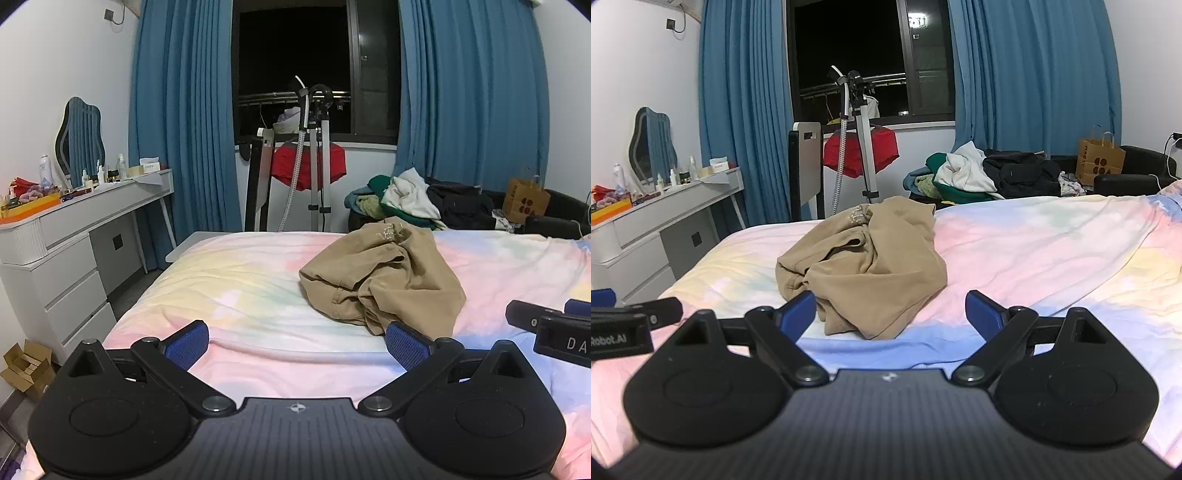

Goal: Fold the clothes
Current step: 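Move both grippers toward the crumpled tan T-shirt on the bed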

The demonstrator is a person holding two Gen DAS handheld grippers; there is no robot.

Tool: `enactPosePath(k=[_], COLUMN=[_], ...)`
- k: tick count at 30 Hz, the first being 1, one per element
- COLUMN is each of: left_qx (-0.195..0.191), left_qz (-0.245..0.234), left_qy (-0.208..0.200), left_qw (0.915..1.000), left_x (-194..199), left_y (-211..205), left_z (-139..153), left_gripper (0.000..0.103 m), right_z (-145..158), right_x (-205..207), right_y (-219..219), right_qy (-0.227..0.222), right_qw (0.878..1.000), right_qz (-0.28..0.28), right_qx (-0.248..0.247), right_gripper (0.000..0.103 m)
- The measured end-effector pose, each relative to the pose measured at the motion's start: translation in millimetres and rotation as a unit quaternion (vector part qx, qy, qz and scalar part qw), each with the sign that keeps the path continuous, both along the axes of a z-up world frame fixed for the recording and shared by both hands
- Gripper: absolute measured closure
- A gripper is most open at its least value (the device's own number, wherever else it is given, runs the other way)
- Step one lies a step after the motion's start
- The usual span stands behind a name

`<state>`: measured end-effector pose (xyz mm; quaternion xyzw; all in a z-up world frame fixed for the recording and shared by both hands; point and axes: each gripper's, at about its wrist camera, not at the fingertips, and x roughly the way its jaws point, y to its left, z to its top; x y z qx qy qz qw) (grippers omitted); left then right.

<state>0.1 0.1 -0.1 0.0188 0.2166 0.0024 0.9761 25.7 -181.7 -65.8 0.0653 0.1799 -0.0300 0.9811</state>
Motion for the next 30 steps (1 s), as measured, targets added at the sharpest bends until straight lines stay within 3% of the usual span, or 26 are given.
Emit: enactPosePath(k=[7,17,22,30], left_qx=[0.005,0.006,-0.012,-0.016], left_qz=[0.0,0.014,0.025,0.022], left_qy=[-0.02,-0.009,0.003,-0.006], left_qw=[0.9998,0.9998,0.9996,0.9996], left_x=[-3,1,7,9], left_y=[1,1,6,5], left_z=[-1,-6,-14,-20], left_gripper=[0.0,0.0,0.0,0.0], right_z=[1,4,4,5], right_x=[0,-7,-5,-6], right_y=[-3,-6,-9,-13], right_qy=[-0.007,-0.015,-0.014,-0.013], right_qw=[1.0,1.0,0.999,0.999], right_qz=[-0.005,-0.017,-0.021,-0.028], right_qx=[0.013,0.021,0.026,0.03], right_gripper=[0.014,0.014,0.014,0.014])
